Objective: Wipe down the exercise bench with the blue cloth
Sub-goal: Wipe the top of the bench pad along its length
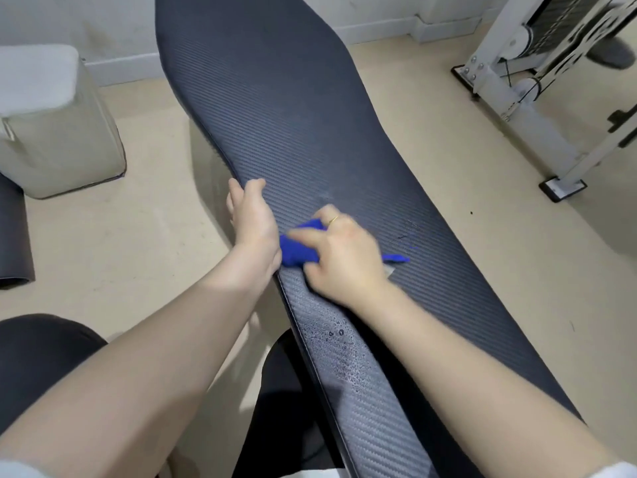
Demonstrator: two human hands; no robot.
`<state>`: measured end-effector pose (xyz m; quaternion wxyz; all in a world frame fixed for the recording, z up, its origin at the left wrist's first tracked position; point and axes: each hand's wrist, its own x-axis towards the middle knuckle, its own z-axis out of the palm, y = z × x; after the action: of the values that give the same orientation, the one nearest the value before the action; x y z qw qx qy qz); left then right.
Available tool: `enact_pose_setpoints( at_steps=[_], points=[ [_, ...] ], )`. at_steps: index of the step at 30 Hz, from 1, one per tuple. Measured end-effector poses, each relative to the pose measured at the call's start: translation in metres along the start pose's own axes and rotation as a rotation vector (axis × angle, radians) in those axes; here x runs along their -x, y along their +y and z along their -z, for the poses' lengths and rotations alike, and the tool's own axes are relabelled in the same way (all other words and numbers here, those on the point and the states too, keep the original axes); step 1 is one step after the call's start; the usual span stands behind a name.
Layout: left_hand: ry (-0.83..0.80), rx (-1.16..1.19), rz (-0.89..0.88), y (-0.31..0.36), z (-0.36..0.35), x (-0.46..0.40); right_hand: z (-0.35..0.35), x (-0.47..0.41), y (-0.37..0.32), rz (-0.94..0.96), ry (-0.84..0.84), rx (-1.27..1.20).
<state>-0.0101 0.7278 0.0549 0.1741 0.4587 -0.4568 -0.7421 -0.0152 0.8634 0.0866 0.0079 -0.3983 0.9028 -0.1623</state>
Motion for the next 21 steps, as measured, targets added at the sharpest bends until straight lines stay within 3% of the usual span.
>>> enact_pose_setpoints(
  at_steps=[3,6,8,12,14,19,21],
  points=[
    [-0.141,0.036,0.086,0.030,0.009,0.028,0.000,0.008,-0.005,0.076,-0.071,-0.007],
    [-0.192,0.039,0.106,0.030,0.015,0.028,0.000,-0.023,0.011,-0.134,0.004,0.001],
    [-0.203,-0.010,0.141,0.022,0.019,0.036,0.001,-0.022,0.005,-0.157,0.010,0.016],
    [-0.298,-0.086,0.353,-0.010,0.034,0.060,0.006,0.048,-0.016,0.229,-0.147,-0.048],
    [-0.287,-0.073,0.395,-0.016,0.037,0.070,0.010,0.060,-0.005,0.293,-0.175,-0.074],
    [-0.148,-0.113,0.239,-0.023,0.022,0.070,0.016,0.010,0.039,-0.229,0.041,0.075],
    [-0.062,-0.110,0.245,-0.030,0.016,0.057,0.015,0.022,0.032,-0.204,0.040,0.098]
  ],
)
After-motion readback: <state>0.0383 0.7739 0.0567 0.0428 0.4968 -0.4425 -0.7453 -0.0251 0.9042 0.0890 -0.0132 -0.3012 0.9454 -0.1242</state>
